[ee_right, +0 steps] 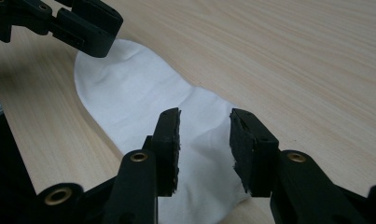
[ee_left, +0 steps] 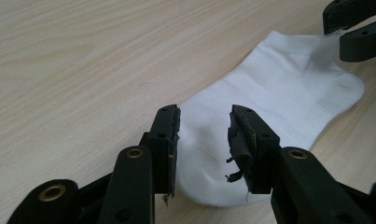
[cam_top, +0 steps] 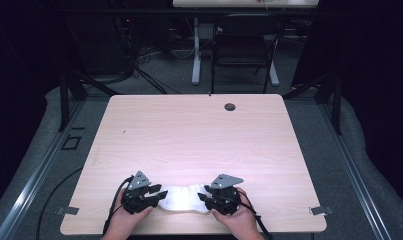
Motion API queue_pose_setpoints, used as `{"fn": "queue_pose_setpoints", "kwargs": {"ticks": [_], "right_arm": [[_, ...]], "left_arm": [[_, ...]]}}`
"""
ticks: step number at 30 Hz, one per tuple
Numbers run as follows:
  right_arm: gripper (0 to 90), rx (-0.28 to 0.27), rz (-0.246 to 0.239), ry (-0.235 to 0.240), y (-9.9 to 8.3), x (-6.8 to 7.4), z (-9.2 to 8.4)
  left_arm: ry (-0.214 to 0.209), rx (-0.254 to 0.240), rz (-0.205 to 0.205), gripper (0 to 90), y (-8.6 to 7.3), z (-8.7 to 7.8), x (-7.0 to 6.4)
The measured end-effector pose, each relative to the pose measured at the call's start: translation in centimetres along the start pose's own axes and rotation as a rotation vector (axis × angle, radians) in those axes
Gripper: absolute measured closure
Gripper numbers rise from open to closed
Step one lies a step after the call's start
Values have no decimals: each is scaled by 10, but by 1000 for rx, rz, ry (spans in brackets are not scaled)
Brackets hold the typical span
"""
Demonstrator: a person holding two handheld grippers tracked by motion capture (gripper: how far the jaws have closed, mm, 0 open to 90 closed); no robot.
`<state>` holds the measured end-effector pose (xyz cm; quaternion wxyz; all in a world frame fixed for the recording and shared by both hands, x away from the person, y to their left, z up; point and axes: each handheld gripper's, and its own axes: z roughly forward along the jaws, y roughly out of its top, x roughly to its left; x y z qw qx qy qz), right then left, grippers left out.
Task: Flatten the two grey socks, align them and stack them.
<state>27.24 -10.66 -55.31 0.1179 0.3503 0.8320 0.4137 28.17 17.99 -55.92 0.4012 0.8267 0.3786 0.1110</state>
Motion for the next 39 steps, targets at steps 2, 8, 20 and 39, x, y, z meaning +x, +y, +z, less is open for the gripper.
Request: {"fn": "queue_pose_setpoints", "kwargs": {"ticks": [2, 8, 20, 39], "right_arm": [[618, 11, 0, 1, -1, 0, 3], [611, 39, 12, 6, -7, -4, 7], [607, 67, 12, 2, -15, -7, 13], [653, 56, 27, -21, -11, -18, 19]], "left_arm": [[-3, 9, 3, 612, -1, 1, -1], [-5, 33, 16, 602, -5, 5, -3], [-11, 70, 24, 601, -11, 11, -2], [-6, 43, 6, 605, -5, 21, 8]]}}
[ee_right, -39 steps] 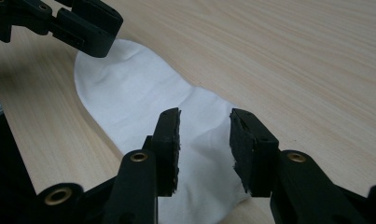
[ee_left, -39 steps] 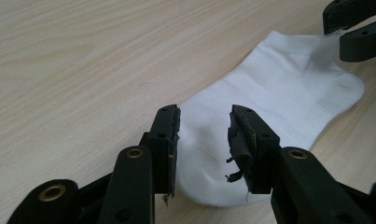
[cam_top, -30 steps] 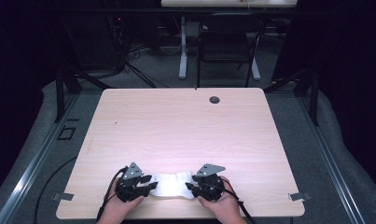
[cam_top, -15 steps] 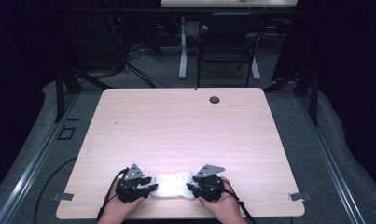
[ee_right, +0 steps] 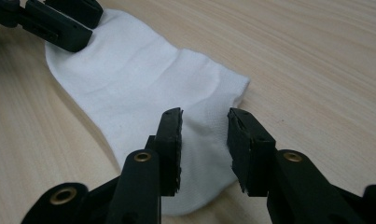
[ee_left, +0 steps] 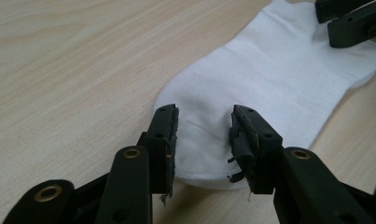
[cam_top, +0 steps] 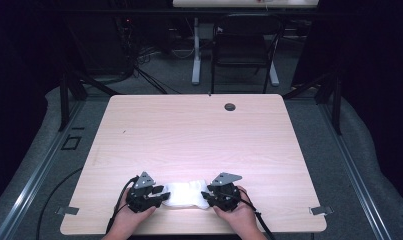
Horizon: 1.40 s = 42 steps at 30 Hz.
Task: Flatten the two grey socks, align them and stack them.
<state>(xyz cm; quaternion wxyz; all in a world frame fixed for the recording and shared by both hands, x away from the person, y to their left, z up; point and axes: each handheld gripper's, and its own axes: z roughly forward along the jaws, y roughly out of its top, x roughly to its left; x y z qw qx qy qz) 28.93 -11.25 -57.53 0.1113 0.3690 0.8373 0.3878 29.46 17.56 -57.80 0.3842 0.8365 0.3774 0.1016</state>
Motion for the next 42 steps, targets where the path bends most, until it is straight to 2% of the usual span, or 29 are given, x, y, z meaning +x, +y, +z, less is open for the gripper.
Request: {"fn": "queue_pose_setpoints", "kwargs": {"ticks": [11, 16, 23, 24, 27, 32, 36, 42], "right_arm": [[650, -14, 17, -24, 5, -7, 5], [643, -17, 7, -35, 6, -10, 6], [624, -22, 6, -39, 6, -12, 7], [610, -27, -4, -43, 6, -14, 7], [589, -34, 8, -43, 6, -15, 7], [572, -32, 23, -37, 6, -16, 5], [557, -46, 24, -31, 8, -14, 2], [555, -56, -7, -32, 10, -11, -4]], "left_arm": [[13, -18, -12, 602, 5, 7, 4], [6, -27, -22, 592, 7, 9, 6], [10, -34, -9, 569, 8, 11, 6], [7, -36, -13, 566, 8, 11, 7], [-2, -38, -27, 554, 8, 11, 7], [-15, -43, -39, 523, 9, 10, 7], [-17, -58, -29, 483, 11, 6, 6], [-10, -88, -21, 461, 14, -2, 6]]}}
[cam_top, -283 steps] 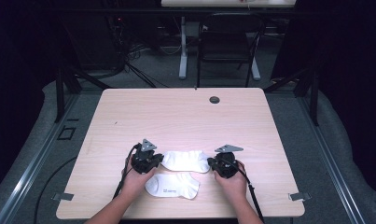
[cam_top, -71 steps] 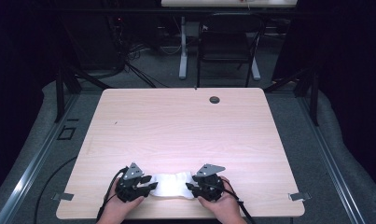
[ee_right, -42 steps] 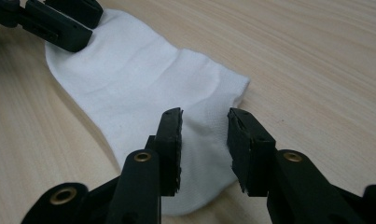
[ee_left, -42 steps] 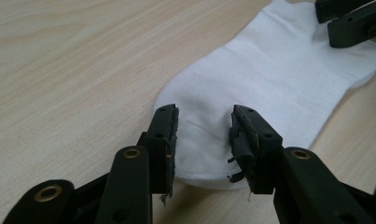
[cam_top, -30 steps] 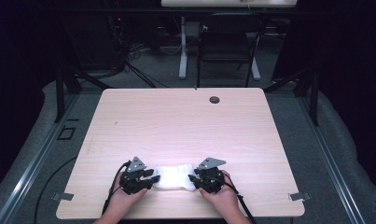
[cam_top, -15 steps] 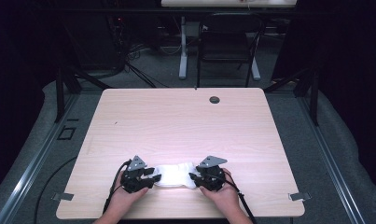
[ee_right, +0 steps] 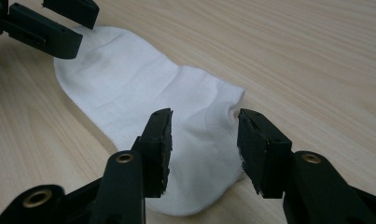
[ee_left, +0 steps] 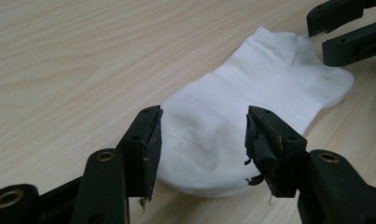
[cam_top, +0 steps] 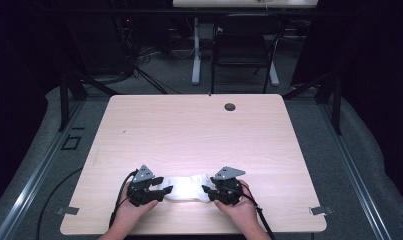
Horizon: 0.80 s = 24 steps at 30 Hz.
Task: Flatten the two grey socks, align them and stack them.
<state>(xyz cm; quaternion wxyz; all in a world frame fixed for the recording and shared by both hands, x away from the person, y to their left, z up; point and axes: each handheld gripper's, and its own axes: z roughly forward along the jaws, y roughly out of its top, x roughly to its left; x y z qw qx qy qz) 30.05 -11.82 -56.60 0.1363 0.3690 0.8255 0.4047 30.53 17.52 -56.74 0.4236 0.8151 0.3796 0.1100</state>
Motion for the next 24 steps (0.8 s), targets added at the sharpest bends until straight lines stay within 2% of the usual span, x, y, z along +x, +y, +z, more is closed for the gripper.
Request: {"fn": "queue_pose_setpoints", "kwargs": {"ticks": [7, 8, 12, 24], "right_arm": [[549, -38, -30, -9, 0, 1, -12], [543, -33, -36, -10, 0, 0, -14], [527, -26, -51, -20, -3, -2, -18], [487, -41, -9, -53, -9, -13, -26]], "left_arm": [[16, -12, 23, 448, 0, -8, -1], [29, -14, 29, 448, 0, -9, -1], [24, -15, 26, 443, -2, -14, 3], [61, -24, -6, 430, -7, -30, 20]]}}
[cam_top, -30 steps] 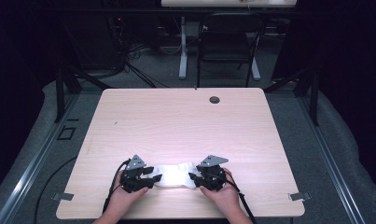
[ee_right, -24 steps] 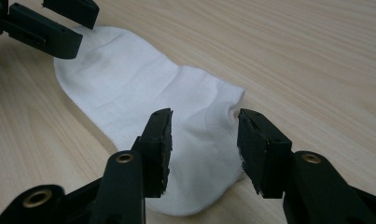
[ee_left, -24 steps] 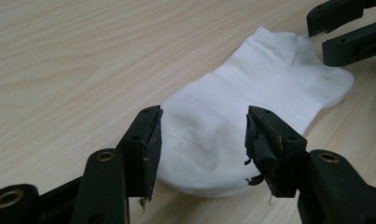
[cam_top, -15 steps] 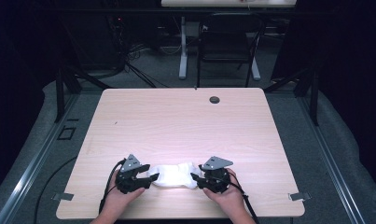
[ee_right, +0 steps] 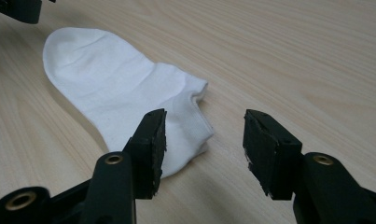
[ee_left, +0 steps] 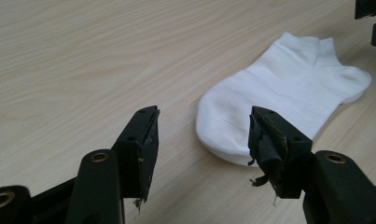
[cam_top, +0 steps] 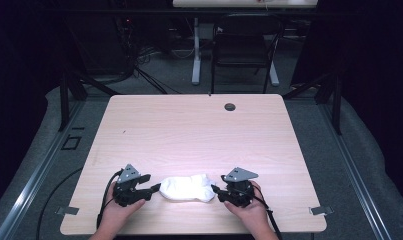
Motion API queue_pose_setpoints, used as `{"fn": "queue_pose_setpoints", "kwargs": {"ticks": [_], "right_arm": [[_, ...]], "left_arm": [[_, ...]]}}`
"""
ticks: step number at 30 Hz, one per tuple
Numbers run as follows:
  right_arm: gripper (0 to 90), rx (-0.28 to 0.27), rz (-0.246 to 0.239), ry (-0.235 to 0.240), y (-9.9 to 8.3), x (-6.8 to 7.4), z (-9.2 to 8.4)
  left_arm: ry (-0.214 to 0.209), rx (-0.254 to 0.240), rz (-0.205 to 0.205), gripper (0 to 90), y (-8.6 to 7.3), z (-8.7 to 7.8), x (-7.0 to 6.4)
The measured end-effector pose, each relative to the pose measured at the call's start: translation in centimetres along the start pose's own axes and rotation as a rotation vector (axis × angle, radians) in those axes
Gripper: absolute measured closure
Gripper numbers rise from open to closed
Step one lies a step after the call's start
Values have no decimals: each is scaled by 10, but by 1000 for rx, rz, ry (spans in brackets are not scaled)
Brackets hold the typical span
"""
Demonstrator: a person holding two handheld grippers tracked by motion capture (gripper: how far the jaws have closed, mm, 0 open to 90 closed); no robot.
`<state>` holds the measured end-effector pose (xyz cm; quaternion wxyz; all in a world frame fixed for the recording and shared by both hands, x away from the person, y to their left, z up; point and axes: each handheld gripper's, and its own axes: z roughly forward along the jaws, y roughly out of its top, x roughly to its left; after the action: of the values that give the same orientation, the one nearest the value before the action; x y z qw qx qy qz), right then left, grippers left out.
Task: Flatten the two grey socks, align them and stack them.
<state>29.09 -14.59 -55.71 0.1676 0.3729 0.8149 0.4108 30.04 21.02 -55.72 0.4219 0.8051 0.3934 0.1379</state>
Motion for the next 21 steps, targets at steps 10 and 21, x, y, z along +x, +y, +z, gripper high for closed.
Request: {"fn": "queue_pose_setpoints", "kwargs": {"ticks": [10, 21], "right_arm": [[456, 48, 14, -29, -4, -3, -6], [431, 50, 66, -57, -10, -8, 1]], "left_arm": [[32, 18, 14, 417, -8, -10, 5], [71, 39, 45, 401, -12, -4, 14]]}}
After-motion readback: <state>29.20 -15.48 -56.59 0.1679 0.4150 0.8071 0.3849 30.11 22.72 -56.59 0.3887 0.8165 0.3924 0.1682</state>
